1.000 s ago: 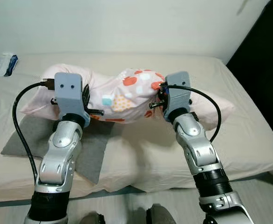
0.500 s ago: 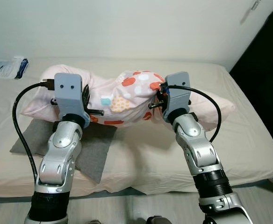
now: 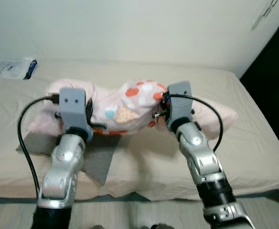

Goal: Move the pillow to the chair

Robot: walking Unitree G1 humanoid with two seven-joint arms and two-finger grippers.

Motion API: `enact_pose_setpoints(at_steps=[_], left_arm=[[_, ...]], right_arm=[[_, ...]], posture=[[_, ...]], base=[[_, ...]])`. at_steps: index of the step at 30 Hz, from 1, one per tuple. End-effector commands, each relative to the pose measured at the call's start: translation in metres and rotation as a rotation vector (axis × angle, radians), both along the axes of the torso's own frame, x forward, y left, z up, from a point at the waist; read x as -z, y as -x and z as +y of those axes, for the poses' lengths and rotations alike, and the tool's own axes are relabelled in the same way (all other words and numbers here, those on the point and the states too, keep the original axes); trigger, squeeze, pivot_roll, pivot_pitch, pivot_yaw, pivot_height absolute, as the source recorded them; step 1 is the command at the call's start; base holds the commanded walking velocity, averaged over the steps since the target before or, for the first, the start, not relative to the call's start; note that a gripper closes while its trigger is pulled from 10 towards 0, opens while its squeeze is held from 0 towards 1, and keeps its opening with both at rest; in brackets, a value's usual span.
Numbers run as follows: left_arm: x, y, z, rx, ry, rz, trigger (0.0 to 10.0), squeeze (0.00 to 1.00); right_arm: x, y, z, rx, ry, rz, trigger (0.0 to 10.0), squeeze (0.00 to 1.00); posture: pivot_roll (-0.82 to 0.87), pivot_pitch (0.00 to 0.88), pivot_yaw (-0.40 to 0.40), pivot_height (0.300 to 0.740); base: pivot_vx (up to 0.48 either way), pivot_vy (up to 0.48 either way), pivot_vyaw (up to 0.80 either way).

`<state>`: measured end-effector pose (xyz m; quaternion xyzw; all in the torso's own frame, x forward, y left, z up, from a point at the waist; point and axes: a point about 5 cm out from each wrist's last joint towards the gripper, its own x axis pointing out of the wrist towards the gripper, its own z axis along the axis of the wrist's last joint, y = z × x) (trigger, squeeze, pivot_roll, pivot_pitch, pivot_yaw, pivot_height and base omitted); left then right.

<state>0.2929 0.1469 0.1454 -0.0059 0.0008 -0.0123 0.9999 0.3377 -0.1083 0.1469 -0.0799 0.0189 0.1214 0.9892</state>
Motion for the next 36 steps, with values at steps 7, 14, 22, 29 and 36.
enact_pose_setpoints(at_steps=[7, 14, 22, 29, 36], left_arm=[[0.016, -0.002, -0.007, -0.012, 0.019, 0.064, 10.0, 0.0], [0.025, -0.002, -0.009, 0.048, 0.14, 0.132, 10.0, 0.0], [0.024, 0.0, -0.012, 0.065, 0.114, 0.109, 10.0, 0.0], [0.018, -0.005, -0.009, 0.072, 0.066, 0.121, 10.0, 0.0], [0.015, -0.008, -0.004, 0.069, 0.008, 0.096, 10.0, 0.0]], right_arm=[[0.0, 0.0, 0.003, -0.018, 0.01, -0.042, 10.0, 0.0], [0.005, 0.0, 0.002, -0.003, 0.009, -0.033, 10.0, 0.0], [0.005, -0.001, 0.0, 0.012, -0.006, -0.047, 10.0, 0.0], [0.004, -0.002, 0.004, 0.014, -0.02, -0.051, 10.0, 0.0], [0.003, -0.002, 0.006, 0.012, -0.024, -0.053, 10.0, 0.0]], posture=[[-0.01, 0.056, -0.062, 0.74], [-0.01, 0.059, -0.054, 0.74], [0.0, 0.085, -0.038, 0.74], [0.02, 0.114, -0.042, 0.74], [0.01, 0.131, -0.029, 0.74]], base=[[0.0, 0.0, 0.0], [0.0, 0.0, 0.0], [0.0, 0.0, 0.0], [0.0, 0.0, 0.0], [0.0, 0.0, 0.0]])
